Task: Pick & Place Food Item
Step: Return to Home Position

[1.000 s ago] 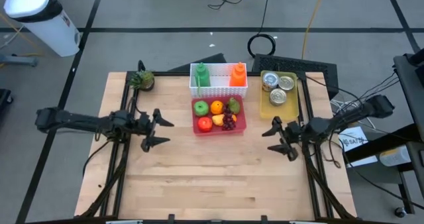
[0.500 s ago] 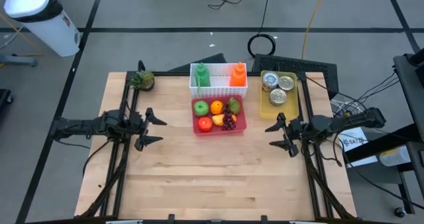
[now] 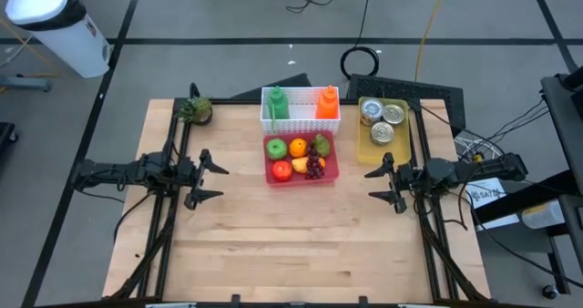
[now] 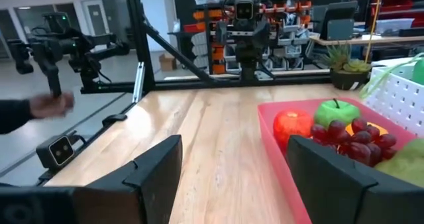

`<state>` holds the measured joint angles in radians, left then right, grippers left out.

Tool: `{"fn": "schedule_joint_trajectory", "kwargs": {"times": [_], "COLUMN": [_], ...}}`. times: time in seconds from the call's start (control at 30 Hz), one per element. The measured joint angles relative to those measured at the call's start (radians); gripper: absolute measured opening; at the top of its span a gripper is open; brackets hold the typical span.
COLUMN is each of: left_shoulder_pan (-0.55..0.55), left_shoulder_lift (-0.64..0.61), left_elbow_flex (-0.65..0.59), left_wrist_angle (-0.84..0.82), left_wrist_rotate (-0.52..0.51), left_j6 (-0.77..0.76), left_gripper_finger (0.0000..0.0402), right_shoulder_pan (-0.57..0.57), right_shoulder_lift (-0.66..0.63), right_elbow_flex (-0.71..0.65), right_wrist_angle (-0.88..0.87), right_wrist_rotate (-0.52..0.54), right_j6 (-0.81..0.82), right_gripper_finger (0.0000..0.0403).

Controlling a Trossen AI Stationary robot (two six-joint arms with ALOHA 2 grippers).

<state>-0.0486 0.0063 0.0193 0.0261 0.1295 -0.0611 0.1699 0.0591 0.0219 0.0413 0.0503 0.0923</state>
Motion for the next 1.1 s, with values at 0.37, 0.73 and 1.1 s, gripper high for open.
{"fn": "schedule_joint_trajectory", "kwargs": {"times": [0.37, 0.73, 1.1], "left_shoulder_pan": [0.000, 0.000, 0.000], "left_shoulder_lift": [0.000, 0.000, 0.000], "left_elbow_flex": [0.000, 0.000, 0.000], "left_wrist_angle": [0.000, 0.000, 0.000], "left_wrist_rotate": [-0.005, -0.005, -0.005], "left_j6": [0.105, 0.104, 0.107], "left_gripper_finger": [0.0324, 0.0324, 0.0324], "right_shoulder_pan": [0.000, 0.000, 0.000], "right_shoulder_lift": [0.003, 0.003, 0.003], "right_elbow_flex": [0.000, 0.000, 0.000], "right_wrist_angle": [0.007, 0.007, 0.007], "right_wrist_rotate": [0.000, 0.000, 0.000], "right_j6": [0.000, 0.000, 0.000], "right_gripper_finger": [0.0258, 0.0255, 0.0258]}}
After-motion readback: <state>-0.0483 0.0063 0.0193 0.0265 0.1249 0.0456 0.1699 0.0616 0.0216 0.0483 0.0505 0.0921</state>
